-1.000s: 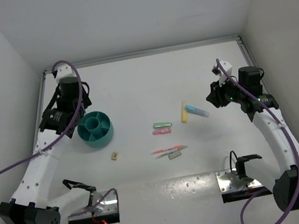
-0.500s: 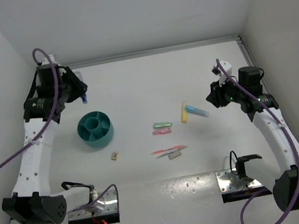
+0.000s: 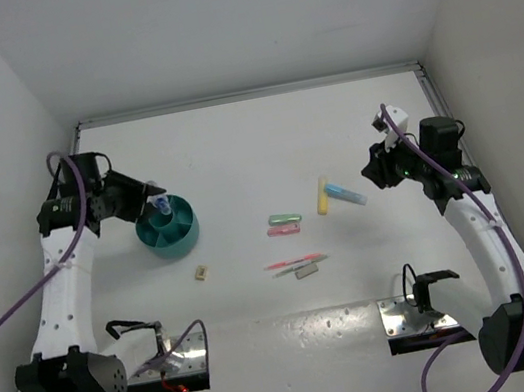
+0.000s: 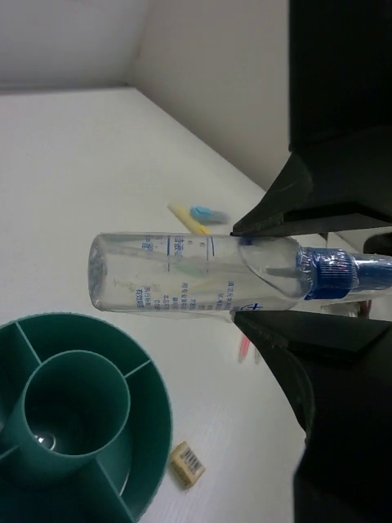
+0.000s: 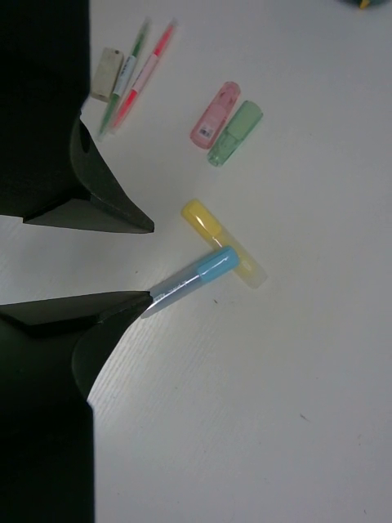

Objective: Sort the stationery into containers
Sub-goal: Place the stationery in the storage box.

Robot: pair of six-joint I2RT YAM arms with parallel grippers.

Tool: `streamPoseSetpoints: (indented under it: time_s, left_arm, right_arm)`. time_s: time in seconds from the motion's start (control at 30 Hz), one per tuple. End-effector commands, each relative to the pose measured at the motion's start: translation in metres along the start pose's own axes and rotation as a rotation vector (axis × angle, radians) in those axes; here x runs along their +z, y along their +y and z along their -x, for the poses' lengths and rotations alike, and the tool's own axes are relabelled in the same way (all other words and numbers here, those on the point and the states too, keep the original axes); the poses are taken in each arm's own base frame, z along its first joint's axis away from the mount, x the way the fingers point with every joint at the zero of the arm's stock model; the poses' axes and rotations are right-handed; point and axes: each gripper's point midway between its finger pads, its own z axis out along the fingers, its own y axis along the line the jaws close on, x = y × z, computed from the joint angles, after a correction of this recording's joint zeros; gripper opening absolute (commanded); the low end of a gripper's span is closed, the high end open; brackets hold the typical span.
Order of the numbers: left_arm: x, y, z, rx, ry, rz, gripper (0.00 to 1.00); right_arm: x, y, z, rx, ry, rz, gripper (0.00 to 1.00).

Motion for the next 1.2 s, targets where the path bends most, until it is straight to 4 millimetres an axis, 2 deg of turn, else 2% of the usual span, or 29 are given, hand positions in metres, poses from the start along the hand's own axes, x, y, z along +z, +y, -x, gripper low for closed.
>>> streamPoseSetpoints:
  time_s: [0.0,0.2,0.23,0.33,0.43,0.5,0.67,0.73,0.9,0.97,1.17]
  left_arm:
    - [-0.03,-0.012,0.005,-0.18,-0.061,-0.076,0.0]
    - [-0.053,-0.025,-0.001,-0.407,-0.058,-0.195,0.01]
    - [-0.051,-0.018,-0.005,-0.455,-0.05,-0.186,0.03]
    - [-0.06,-0.019,-0.005,-0.554,-0.074,-0.268,0.08]
    - [-0.043,-0.003,-0.001,-0.588,-0.099,-0.212,0.08]
    - [-0.035,0.003,0.003,-0.607,-0.105,-0.172,0.01]
    - [-0.002,0.021,0.003,-0.656,-0.081,-0.086,0.0]
    - [0.003,0.019,0.006,-0.665,-0.083,-0.094,0.0]
    - [0.022,0.03,0.004,-0.688,-0.063,-0.06,0.0]
    - [0.023,0.028,0.009,-0.7,-0.072,-0.073,0.0]
    - [0.034,0.03,0.006,-0.696,-0.035,-0.053,0.0]
  right_arm:
    - [-0.007,0.001,0.026,-0.035,-0.073,0.009,0.35]
    - [-0.007,0.001,0.026,-0.045,-0.073,0.009,0.35]
    - [-0.007,0.001,0.026,-0.045,-0.073,0.009,0.35]
    - [-0.005,0.0,0.024,-0.04,-0.065,0.011,0.35]
    - [-0.005,0.0,0.024,-0.04,-0.065,0.011,0.35]
    - [-0.005,0.0,0.024,-0.04,-0.065,0.011,0.35]
    - [-0.005,0.0,0.024,-0.04,-0.065,0.011,0.35]
    - [-0.005,0.0,0.024,-0.04,-0.065,0.011,0.35]
    - [-0.005,0.0,0.024,-0.04,-0.065,0.011,0.35]
    - [-0.005,0.0,0.024,-0.04,-0.065,0.011,0.35]
    - [-0.005,0.0,0.024,-0.04,-0.065,0.011,0.35]
